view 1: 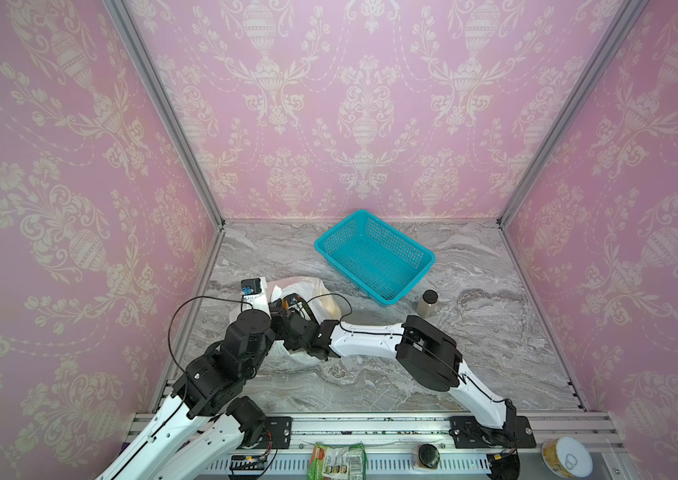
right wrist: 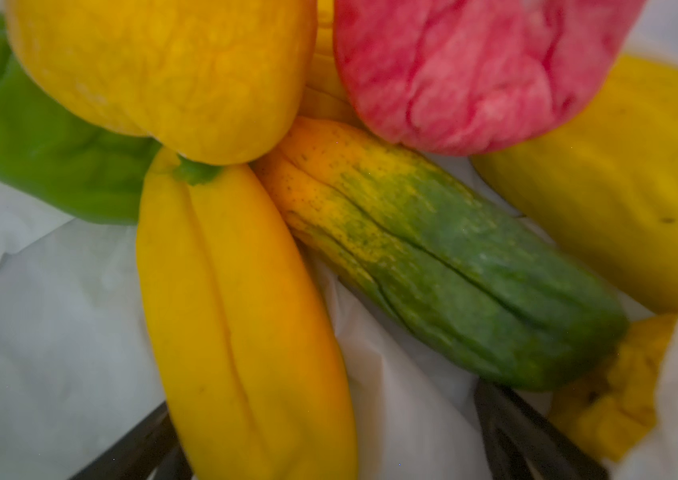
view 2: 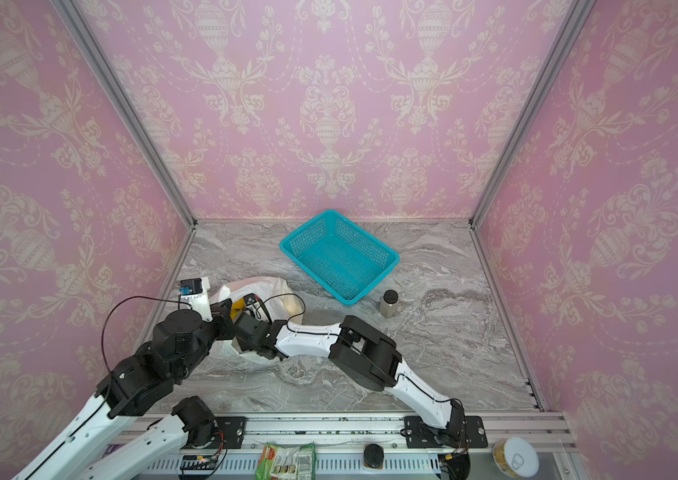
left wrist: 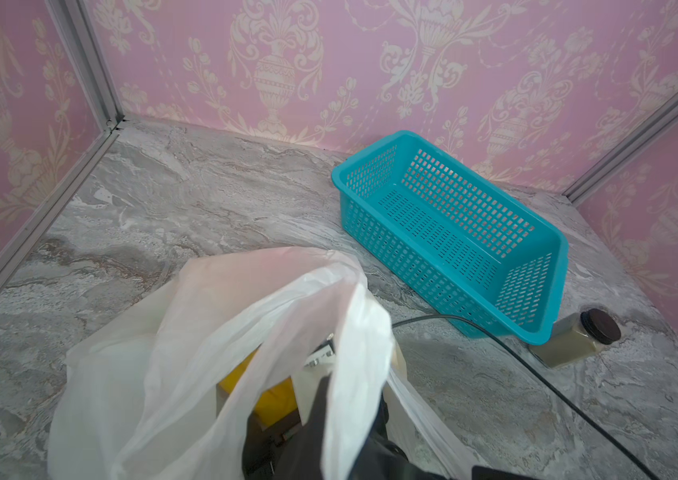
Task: Untie the knot of the plastic bag and take out the fruit
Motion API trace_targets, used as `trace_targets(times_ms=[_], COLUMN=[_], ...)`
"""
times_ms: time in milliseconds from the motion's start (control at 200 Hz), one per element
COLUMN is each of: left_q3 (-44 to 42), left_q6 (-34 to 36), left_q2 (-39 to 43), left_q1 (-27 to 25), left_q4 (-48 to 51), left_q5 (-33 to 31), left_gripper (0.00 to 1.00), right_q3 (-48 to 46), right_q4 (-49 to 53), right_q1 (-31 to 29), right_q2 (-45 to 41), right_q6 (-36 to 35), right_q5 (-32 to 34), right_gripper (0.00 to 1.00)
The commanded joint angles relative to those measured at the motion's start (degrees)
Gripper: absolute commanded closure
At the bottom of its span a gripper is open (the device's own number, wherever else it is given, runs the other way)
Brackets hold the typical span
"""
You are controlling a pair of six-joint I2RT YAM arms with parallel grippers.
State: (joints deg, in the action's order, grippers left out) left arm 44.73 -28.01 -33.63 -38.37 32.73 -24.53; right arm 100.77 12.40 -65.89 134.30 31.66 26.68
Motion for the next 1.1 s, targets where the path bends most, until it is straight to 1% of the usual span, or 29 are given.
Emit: trace_targets(times_ms=[0, 45, 80, 205, 265, 380, 435, 535, 605, 661, 676, 761, 821, 871, 901, 931, 1006, 1036, 1091], left_q3=[-0.65, -2.31, -6.02, -17.08, -19.81, -21.45, -23.09, -23.18, -22.01, -20.26, -19.60, -16.90, -15.54, -14.52, -14.26, -14.55, -16.18, -16.94, -18.00], left_q6=[2.32, 1.14, -0.49, -9.22, -12.44, -13.44, -13.08, -11.29, -10.12, -10.37, -10.61, -11.17, -10.36, -9.91, -9.93, -9.57, -9.11, -8.91, -8.53], left_q2=[1.21, 2.92, 4.76, 11.13, 12.65, 13.32, 13.32, 13.32, 13.36, 12.64, 12.29, 10.93, 10.26, 9.94, 9.90, 10.11, 10.34, 10.41, 10.42], left_q1=[-0.21, -0.24, -0.20, -0.21, -0.21, -0.27, -0.22, -0.23, -0.29, -0.21, -0.26, -0.22, -0.22, -0.26, -0.26, -0.28, -0.22, -0.26, -0.21], left_q4=[-1.09, -0.85, -0.34, 1.14, 1.58, 0.71, -1.25, -0.45, 0.42, 2.85, 3.73, 7.24, 8.65, 10.11, 10.50, 9.96, 8.08, 7.32, 5.48], left_q5=[0.49, -1.26, -3.14, -8.99, -10.90, -12.19, -10.93, -7.83, -5.43, -6.04, -6.45, -7.62, -7.97, -8.95, -9.34, -9.47, -10.76, -11.32, -10.63], left_gripper=[1.00, 1.00, 1.00, 1.00, 1.00, 1.00, 1.00, 1.00, 1.00, 1.00, 1.00, 1.00, 1.00, 1.00, 1.00, 1.00, 1.00, 1.00, 1.00], right_q3=[-3.32, -6.64, -9.58, -23.20, -29.45, -38.83, -41.48, -44.65, -46.38, -46.89, -46.83, -46.02, -45.14, -44.39, -44.25, -44.39, -44.36, -44.06, -44.65], right_q4=[2.30, 1.57, 0.68, -5.23, -8.87, -15.06, -17.09, -18.87, -20.83, -22.19, -22.24, -22.46, -21.72, -20.76, -20.34, -20.56, -20.55, -19.65, -20.02], right_q1=[-2.80, -3.46, -4.08, -4.95, -4.90, -5.02, -5.04, -5.17, -5.23, -5.28, -5.34, -6.28, -7.17, -7.71, -8.04, -8.52, -9.87, -10.73, -12.82], right_q2=[-3.77, -5.80, -7.56, -15.12, -18.97, -25.10, -27.34, -30.98, -33.72, -35.60, -36.01, -37.75, -38.45, -38.64, -38.45, -37.95, -34.70, -33.22, -30.85], right_q6=[-0.76, -0.38, 0.21, 2.26, 4.34, 5.05, 5.73, 5.76, 4.18, 2.97, 1.26, -2.18, -4.50, -5.86, -5.91, -5.63, -3.39, -2.46, -2.02], right_q5=[4.75, 4.48, 4.39, 3.79, 3.13, 0.92, 0.28, 1.10, 1.36, 0.08, -0.24, -1.56, -1.44, -2.16, -2.83, -3.89, -7.64, -7.77, -6.82], right_gripper=[0.00, 0.00, 0.00, 0.00, 0.00, 0.00, 0.00, 0.00, 0.00, 0.00, 0.00, 0.02, 0.08, 0.15, 0.20, 0.23, 0.29, 0.32, 0.33])
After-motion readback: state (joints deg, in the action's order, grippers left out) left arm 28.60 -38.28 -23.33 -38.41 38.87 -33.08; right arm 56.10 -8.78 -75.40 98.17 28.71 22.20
